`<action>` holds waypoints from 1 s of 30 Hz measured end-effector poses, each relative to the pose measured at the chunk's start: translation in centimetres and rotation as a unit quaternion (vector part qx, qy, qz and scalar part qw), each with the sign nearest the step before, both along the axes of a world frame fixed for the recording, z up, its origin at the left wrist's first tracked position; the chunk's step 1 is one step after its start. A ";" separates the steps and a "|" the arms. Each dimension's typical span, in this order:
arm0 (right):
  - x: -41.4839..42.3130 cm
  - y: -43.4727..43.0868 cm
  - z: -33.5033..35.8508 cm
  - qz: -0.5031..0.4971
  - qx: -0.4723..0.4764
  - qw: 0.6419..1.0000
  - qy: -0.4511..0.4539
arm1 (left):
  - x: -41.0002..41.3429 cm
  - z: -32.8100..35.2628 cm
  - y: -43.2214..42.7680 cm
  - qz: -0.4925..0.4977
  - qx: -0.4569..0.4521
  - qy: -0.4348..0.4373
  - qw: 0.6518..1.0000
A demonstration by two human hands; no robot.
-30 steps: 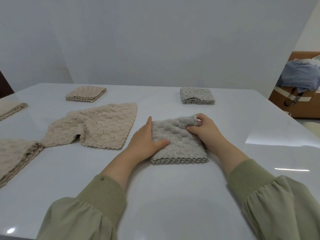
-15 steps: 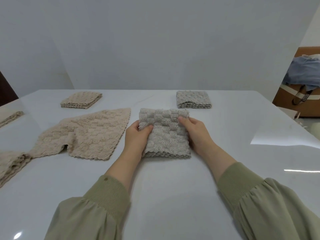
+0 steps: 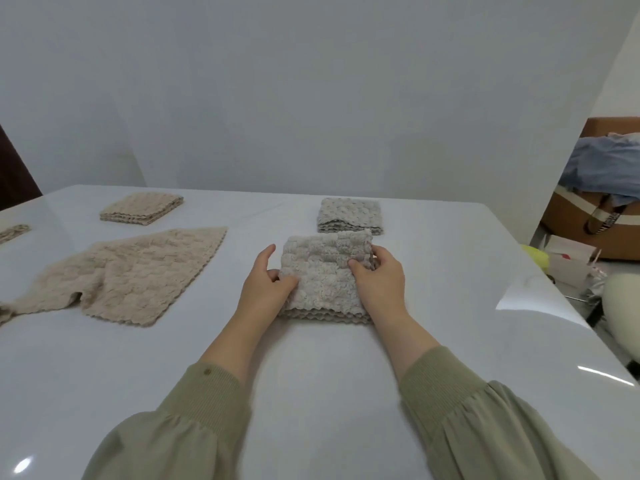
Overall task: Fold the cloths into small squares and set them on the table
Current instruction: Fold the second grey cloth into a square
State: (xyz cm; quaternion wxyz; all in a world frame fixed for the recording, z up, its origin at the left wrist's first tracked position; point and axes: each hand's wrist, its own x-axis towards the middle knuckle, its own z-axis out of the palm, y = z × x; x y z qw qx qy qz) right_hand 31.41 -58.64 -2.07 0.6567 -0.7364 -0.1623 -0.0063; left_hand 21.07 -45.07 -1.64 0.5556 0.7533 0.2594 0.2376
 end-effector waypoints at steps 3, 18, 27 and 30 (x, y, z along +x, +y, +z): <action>0.8 -2.4 0.0 0.000 -0.005 1.000 0.000 | 0.6 -0.2 -2.3 0.016 0.004 -0.005 1.000; 8.2 -15.8 -0.1 -0.083 -0.238 0.962 -0.100 | 9.6 -1.0 -18.1 0.056 0.121 0.017 0.991; 8.7 -17.8 1.0 -0.163 -0.471 0.841 -0.213 | 10.7 -1.5 -19.5 -0.003 0.244 0.053 0.968; 7.1 -16.0 0.7 -0.106 -0.464 0.831 -0.288 | 10.8 -1.7 -19.2 0.012 0.298 0.067 0.952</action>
